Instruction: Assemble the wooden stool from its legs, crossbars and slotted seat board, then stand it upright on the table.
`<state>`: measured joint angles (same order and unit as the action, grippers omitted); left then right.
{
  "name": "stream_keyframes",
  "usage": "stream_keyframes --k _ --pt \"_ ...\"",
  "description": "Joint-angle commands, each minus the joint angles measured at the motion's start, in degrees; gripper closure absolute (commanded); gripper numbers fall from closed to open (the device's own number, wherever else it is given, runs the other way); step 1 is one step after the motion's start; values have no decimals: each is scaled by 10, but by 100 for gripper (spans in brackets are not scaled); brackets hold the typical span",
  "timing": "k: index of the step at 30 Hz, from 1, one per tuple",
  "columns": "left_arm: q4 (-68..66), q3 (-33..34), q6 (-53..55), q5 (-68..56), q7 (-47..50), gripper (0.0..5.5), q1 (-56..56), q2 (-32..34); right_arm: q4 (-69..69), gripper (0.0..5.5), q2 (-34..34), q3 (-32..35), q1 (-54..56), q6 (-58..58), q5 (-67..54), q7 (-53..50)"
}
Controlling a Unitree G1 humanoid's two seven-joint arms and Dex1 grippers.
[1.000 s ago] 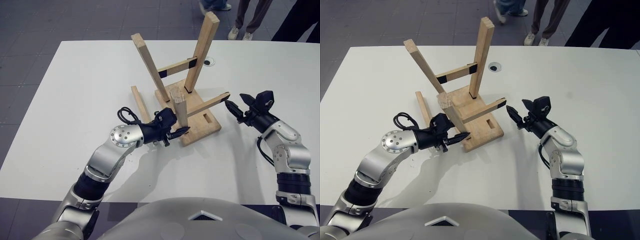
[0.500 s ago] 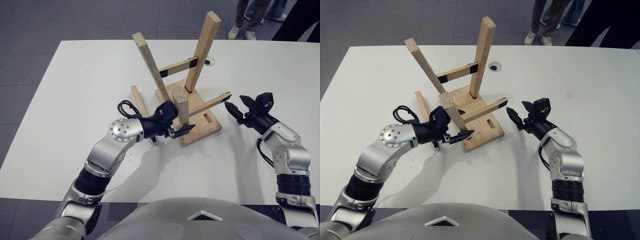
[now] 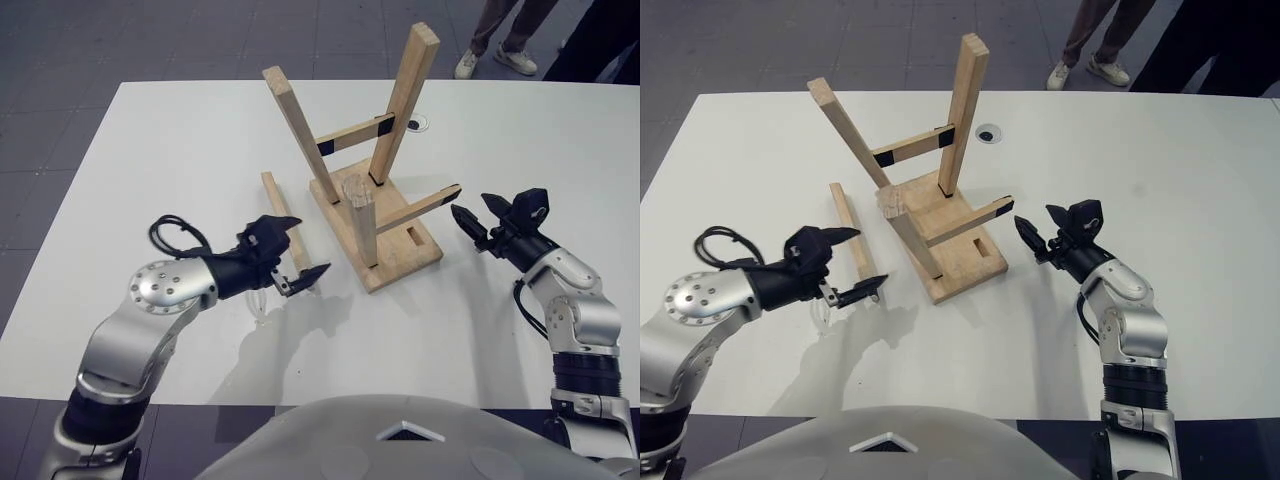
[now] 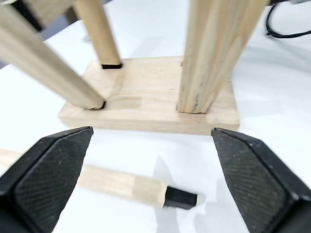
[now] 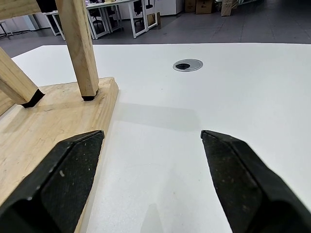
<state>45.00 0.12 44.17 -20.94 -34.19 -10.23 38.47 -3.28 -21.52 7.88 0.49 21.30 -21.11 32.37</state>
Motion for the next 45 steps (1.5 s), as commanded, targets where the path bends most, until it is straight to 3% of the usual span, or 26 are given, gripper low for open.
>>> stream_keyframes --k 1,8,14,18,29,37,45 --pt "82 22 86 0 111 98 -36 -69 8 180 -11 3 3 3 11 -9" --pt "101 -77 194 85 325 98 -52 -205 15 180 -15 -7 17 10 12 -3" --pt "94 -128 214 111 363 98 -79 -230 12 180 -18 -10 15 13 10 1" --pt "61 -111 196 120 355 98 -101 -220 8 180 -16 -9 7 11 8 1" --pt "-13 47 73 135 338 98 -132 -223 -2 180 -20 -8 -8 17 6 3" --pt "-28 39 2 88 282 98 -108 -255 0 180 -14 -10 -2 18 7 0" --pt "-90 59 -112 106 227 98 -147 -221 2 180 -18 -7 1 20 7 2"
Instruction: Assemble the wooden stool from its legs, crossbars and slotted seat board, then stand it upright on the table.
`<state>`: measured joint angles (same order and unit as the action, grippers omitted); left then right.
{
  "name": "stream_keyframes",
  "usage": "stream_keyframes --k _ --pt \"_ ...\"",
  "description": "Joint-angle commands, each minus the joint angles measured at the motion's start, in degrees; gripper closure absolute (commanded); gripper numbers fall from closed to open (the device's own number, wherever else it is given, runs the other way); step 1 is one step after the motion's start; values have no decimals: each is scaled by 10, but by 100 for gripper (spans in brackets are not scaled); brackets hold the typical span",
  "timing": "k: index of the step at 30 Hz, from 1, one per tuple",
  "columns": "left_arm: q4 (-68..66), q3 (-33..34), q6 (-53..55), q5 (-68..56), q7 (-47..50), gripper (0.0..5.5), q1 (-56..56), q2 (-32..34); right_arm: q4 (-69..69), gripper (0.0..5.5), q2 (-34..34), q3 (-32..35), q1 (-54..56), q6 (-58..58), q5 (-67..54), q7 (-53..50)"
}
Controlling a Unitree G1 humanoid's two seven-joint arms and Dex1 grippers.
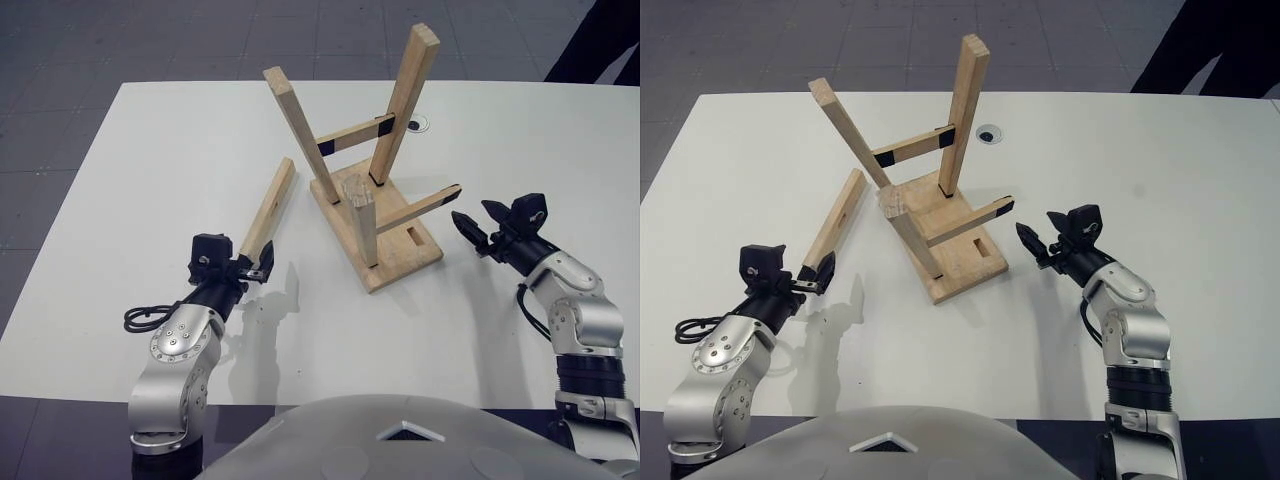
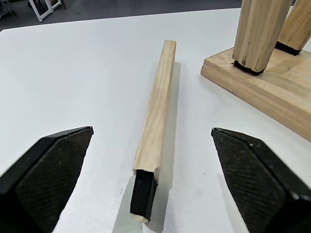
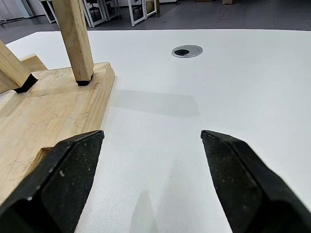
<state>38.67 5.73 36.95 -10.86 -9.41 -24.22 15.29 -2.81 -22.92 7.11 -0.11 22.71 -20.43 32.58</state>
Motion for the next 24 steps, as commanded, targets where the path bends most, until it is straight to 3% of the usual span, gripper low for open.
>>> stream_keyframes --k 1,5,8,12,20,24 --pt "-33 0 -52 6 -26 98 -10 10 -3 180 -4 0 8 6 0 0" --pt "-73 0 -103 -4 -44 98 -17 -2 0 180 -5 -1 11 5 1 2" --pt "-100 18 -110 -14 -36 159 -15 -16 2 180 -6 -3 14 5 2 5" --pt "-120 45 -126 -25 -28 159 -3 -28 0 180 -7 -4 13 7 3 7" --pt "-181 64 -33 -50 -2 159 -35 -39 9 180 -13 -1 21 4 3 13" --pt "-196 140 6 -115 38 174 7 -75 6 180 -12 -2 16 4 3 13"
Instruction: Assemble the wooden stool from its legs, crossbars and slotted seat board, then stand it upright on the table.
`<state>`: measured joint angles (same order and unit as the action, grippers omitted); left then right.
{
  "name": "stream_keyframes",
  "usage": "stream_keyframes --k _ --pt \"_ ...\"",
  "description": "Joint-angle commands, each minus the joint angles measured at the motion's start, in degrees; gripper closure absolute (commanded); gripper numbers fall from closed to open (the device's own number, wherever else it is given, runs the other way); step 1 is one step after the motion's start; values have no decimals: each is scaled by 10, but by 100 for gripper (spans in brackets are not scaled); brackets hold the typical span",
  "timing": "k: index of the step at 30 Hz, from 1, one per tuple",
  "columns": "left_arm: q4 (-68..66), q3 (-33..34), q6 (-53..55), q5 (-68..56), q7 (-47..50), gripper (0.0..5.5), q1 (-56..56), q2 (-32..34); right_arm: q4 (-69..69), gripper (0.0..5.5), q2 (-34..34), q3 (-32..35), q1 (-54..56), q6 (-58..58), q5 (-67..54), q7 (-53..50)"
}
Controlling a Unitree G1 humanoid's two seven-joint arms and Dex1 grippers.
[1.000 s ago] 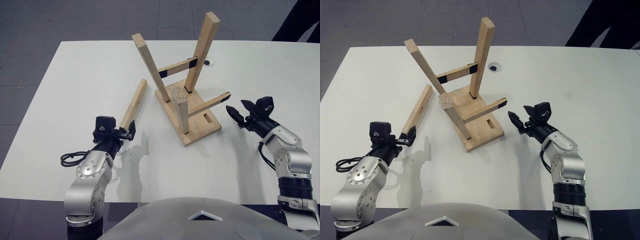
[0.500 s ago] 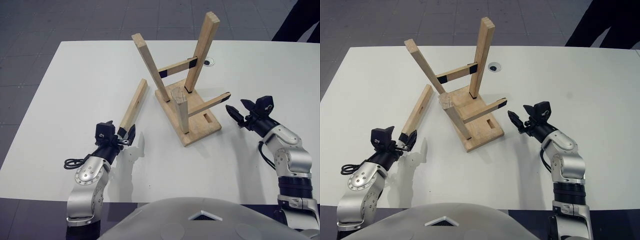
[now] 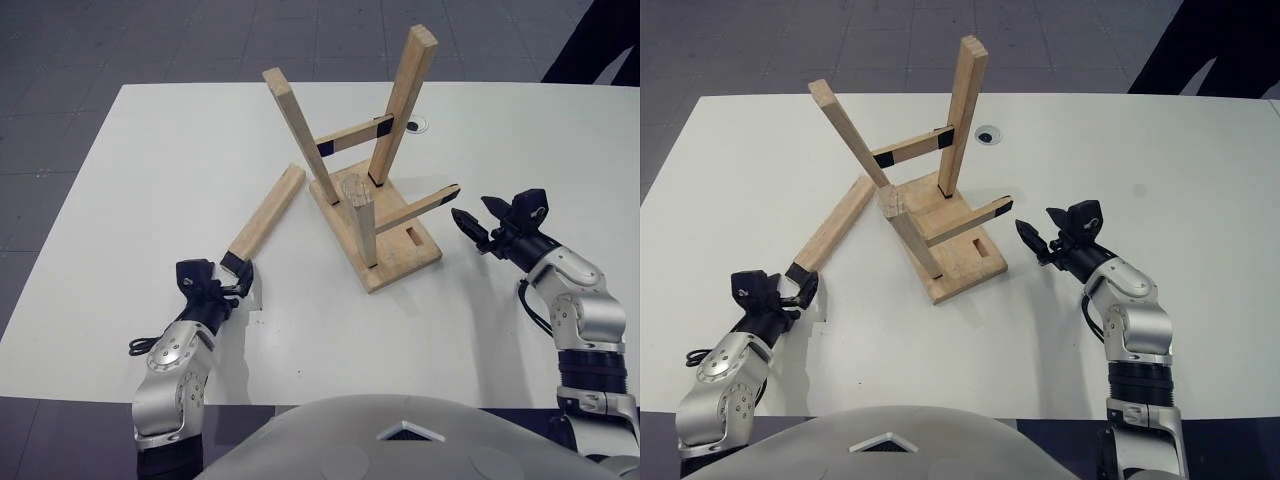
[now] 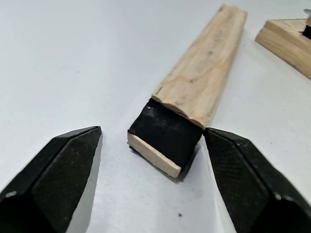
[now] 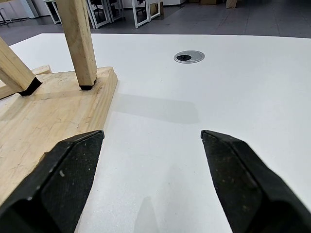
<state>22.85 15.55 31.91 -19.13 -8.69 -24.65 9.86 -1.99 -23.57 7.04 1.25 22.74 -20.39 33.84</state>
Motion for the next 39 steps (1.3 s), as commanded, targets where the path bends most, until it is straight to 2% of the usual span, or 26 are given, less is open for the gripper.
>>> stream_keyframes --k 1,5,8,12,16,24,34,39 --pt "-39 45 56 -33 31 189 16 -16 -2 180 -6 -1 2 3 3 1" --pt "-14 -2 9 -14 -30 193 16 23 0 180 -5 0 4 3 3 -1" --pt "-18 -38 -70 36 -97 193 10 89 2 180 -4 0 9 6 2 -3" --pt "-60 -32 -193 82 -185 193 -5 172 15 180 -4 -1 31 12 2 -5" --pt "-102 -35 -270 87 -254 133 18 220 12 180 -5 2 24 10 2 -6" --pt "-256 -61 -353 79 -330 8 109 223 19 180 -8 -2 32 3 3 2" --pt "-422 -64 -343 33 -370 8 188 196 31 180 -15 -6 47 5 8 13" --pt "-430 -79 -346 30 -380 84 186 183 34 180 -16 -7 49 2 9 15"
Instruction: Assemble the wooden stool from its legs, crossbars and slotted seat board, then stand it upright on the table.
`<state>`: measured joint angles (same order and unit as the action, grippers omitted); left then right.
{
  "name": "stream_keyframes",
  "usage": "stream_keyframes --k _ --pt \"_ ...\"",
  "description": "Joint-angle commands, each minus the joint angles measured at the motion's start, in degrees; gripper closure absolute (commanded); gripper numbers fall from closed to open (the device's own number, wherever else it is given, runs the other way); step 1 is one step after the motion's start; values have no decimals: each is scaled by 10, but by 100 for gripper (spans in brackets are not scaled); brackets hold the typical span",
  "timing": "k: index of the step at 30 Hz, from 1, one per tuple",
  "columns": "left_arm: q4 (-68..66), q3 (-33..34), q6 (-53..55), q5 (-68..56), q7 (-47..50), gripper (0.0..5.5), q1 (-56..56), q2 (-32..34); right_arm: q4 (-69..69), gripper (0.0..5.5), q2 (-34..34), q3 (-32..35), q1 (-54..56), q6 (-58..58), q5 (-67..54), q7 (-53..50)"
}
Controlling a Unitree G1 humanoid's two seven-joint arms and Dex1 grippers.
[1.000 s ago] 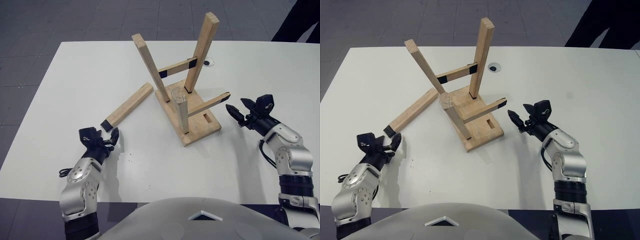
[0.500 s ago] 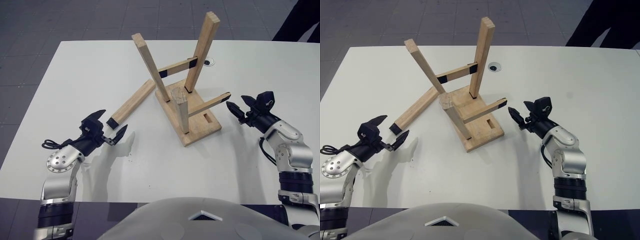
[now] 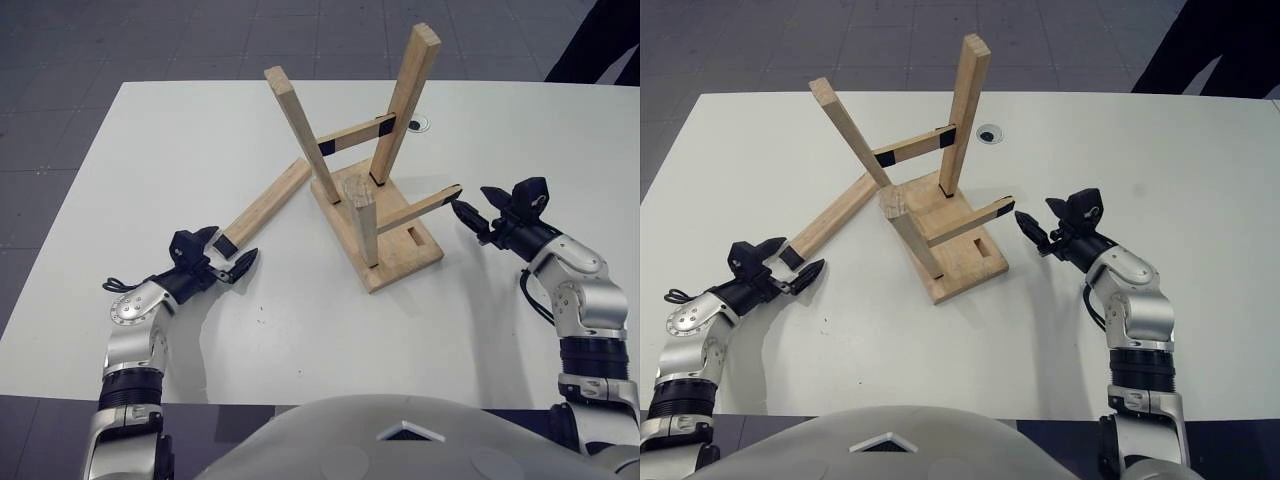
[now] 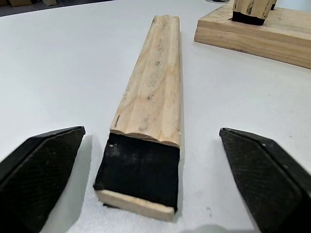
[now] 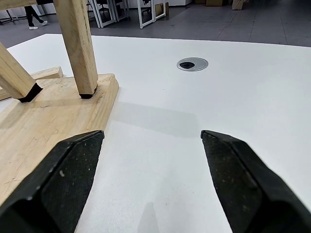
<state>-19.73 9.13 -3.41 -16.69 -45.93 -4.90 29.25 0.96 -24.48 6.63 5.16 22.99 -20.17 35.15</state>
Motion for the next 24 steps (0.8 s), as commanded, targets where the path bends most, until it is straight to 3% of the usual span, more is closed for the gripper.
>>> stream_keyframes --k 1,15,24 --pt "-4 -16 9 9 -5 101 -17 -9 4 180 -7 -3 9 -1 7 2" --pt "46 -52 14 49 67 342 -42 -20 -4 180 -1 0 0 -2 6 -4" --pt "103 6 22 20 128 343 -48 -28 13 180 -4 8 7 -10 11 -17"
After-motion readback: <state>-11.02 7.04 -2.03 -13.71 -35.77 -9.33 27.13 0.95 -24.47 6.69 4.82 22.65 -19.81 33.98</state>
